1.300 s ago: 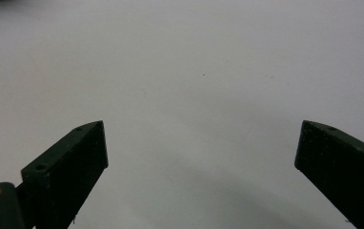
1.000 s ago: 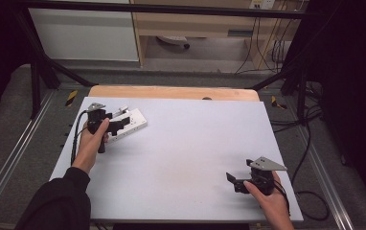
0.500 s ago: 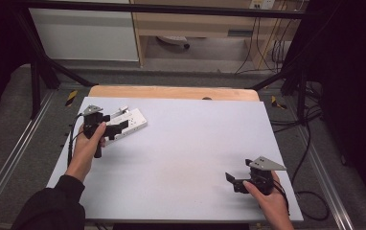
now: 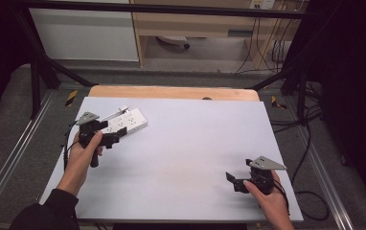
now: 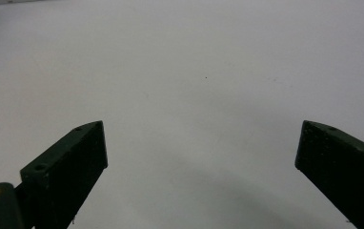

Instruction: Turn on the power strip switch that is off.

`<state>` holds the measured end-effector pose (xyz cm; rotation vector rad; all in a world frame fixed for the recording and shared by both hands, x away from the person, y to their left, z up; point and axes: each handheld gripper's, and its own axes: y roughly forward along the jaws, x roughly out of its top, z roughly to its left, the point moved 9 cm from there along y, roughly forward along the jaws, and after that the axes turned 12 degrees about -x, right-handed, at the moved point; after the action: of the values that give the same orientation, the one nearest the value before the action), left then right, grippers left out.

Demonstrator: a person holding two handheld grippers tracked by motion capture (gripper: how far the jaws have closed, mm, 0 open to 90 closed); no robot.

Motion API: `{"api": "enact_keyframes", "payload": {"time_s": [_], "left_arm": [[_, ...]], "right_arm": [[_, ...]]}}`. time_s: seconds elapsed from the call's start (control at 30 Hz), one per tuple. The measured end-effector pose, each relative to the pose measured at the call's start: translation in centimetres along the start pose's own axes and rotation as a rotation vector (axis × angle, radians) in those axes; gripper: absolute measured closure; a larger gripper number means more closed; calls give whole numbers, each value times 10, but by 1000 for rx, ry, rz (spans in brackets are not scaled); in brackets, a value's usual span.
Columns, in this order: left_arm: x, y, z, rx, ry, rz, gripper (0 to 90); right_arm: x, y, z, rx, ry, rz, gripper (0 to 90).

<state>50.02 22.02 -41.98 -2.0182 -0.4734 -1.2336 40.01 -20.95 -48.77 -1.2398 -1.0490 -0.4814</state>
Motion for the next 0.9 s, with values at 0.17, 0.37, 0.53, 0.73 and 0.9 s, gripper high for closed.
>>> {"api": "enact_keyframes", "payload": {"time_s": [0.17, 0.37, 0.53, 0.73, 0.9], "left_arm": [[-5, -12, -10, -6, 11, -7, 86], [-12, -26, -24, -17, 24, -28, 87], [-20, -37, -38, -33, 39, -40, 88], [-30, -48, -50, -44, 52, -43, 89], [-43, -52, -60, -52, 57, -36, 92]], "right_arm": [[0, 0, 0, 1, 4, 0, 39], [0, 0, 1, 5, 9, -1, 39], [0, 0, 0, 4, 12, -1, 38], [0, 0, -1, 4, 18, 1, 38], [1, 0, 0, 5, 15, -1, 38]]}}
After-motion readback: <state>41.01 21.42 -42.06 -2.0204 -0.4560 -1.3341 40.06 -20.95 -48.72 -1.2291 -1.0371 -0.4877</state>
